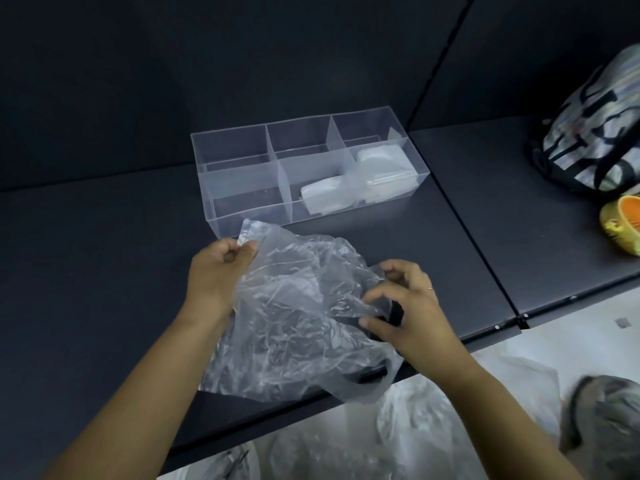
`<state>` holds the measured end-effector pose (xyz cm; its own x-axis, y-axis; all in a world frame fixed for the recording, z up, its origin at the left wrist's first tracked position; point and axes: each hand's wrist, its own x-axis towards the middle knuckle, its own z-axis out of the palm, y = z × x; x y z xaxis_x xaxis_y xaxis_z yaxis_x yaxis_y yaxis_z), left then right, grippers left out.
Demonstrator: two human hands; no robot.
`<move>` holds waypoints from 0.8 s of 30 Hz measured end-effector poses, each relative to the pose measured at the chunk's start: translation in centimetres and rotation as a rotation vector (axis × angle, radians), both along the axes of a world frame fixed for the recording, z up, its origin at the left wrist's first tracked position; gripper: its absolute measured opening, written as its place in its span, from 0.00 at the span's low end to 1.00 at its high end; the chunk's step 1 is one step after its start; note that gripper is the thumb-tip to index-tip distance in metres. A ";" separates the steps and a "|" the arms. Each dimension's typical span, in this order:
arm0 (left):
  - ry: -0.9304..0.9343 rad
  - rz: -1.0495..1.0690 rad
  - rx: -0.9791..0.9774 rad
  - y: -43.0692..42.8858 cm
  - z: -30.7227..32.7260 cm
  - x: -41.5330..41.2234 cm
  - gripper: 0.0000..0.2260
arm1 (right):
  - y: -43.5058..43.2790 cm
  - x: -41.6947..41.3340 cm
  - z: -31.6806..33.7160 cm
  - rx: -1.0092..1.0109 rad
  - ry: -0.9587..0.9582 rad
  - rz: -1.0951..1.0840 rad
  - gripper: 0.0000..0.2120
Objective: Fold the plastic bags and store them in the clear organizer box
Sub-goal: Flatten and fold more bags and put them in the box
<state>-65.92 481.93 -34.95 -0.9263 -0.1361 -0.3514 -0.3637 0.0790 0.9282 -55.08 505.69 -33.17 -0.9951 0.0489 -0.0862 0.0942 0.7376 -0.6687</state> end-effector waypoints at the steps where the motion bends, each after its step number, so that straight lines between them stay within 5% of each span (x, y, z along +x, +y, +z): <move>1: -0.008 0.002 -0.003 0.0 0.0 0.1 0.12 | 0.0 -0.2 -0.3 0.052 0.004 -0.009 0.07; 4: -0.049 0.019 -0.034 -0.5 -0.1 0.3 0.09 | 1.7 -1.1 -0.2 0.016 -0.062 -0.004 0.06; 9: -0.067 0.091 -0.033 -1.8 -0.2 -0.1 0.12 | 7.1 -2.9 3.0 -0.693 -0.230 -0.232 0.16; 11: -0.069 0.074 -0.041 -1.7 -0.2 -0.1 0.12 | 8.9 -4.1 3.5 -0.810 -0.258 -0.331 0.15; 20: -0.133 0.123 0.022 -1.7 -0.1 0.3 0.11 | 10.5 -7.3 2.5 -0.581 0.025 -0.717 0.06; 22: -0.175 0.093 0.090 -2.0 0.3 0.6 0.11 | 10.3 -5.8 2.5 -0.565 0.012 -0.753 0.01; 24: -0.222 0.005 0.146 -2.8 1.0 1.4 0.15 | 9.5 -3.2 2.7 -0.550 -0.102 -0.687 0.09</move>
<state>-64.53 479.09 -33.97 -0.8239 -0.0733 -0.5620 -0.5596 -0.0524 0.8271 -58.27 515.16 -30.50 -0.7474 0.5584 -0.3600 0.4764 0.0728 -0.8762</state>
